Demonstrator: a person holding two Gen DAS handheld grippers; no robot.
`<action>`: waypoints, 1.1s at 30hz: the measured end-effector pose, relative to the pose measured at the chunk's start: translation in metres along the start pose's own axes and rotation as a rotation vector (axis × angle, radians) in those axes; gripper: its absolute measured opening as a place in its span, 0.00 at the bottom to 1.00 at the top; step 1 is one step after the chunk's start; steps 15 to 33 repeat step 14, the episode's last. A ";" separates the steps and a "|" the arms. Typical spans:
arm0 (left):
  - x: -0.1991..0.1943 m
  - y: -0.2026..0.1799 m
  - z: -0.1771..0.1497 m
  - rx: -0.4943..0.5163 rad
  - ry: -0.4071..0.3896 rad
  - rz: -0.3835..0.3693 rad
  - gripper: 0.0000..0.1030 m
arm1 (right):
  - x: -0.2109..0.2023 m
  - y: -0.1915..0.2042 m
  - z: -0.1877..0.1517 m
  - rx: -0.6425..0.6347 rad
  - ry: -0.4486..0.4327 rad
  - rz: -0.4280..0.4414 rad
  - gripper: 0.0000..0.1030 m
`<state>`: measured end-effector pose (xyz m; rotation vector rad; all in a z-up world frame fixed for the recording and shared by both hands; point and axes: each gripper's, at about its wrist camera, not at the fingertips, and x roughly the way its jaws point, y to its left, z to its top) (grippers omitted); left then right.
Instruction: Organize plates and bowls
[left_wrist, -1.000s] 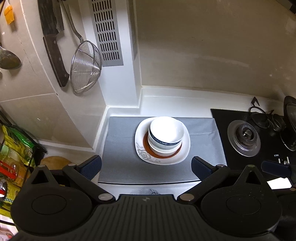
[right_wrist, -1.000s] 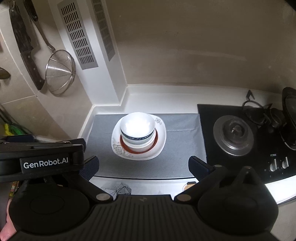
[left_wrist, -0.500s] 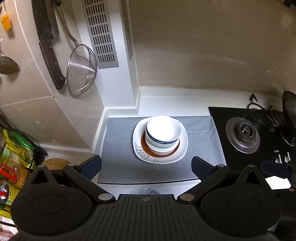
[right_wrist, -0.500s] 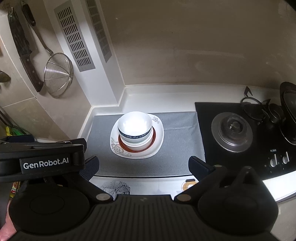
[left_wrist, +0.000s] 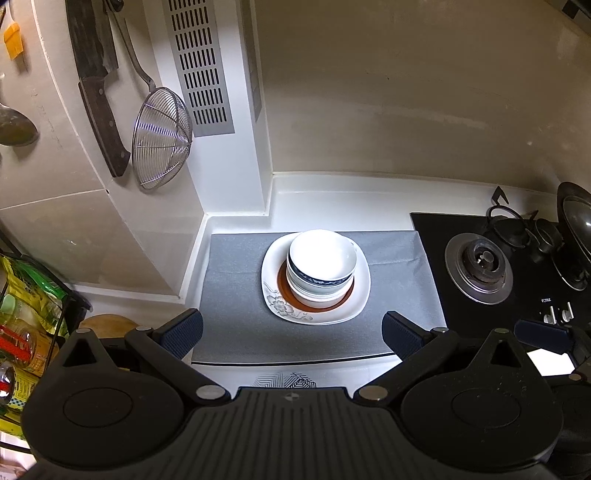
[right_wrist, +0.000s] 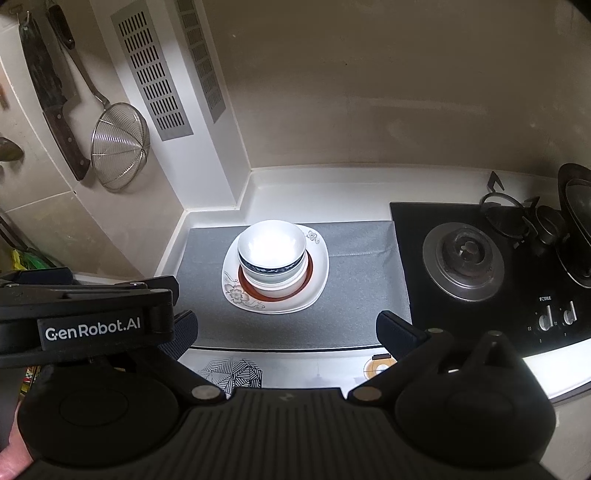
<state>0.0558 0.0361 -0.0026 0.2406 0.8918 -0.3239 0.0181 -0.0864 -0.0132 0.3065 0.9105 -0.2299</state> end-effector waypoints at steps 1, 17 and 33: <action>0.000 0.000 0.000 -0.001 0.000 0.000 1.00 | 0.000 0.001 0.000 -0.001 0.000 0.000 1.00; 0.006 0.024 -0.004 -0.010 0.009 -0.009 1.00 | 0.006 0.022 -0.003 -0.029 0.017 -0.006 1.00; 0.006 0.024 -0.004 -0.010 0.009 -0.009 1.00 | 0.006 0.022 -0.003 -0.029 0.017 -0.006 1.00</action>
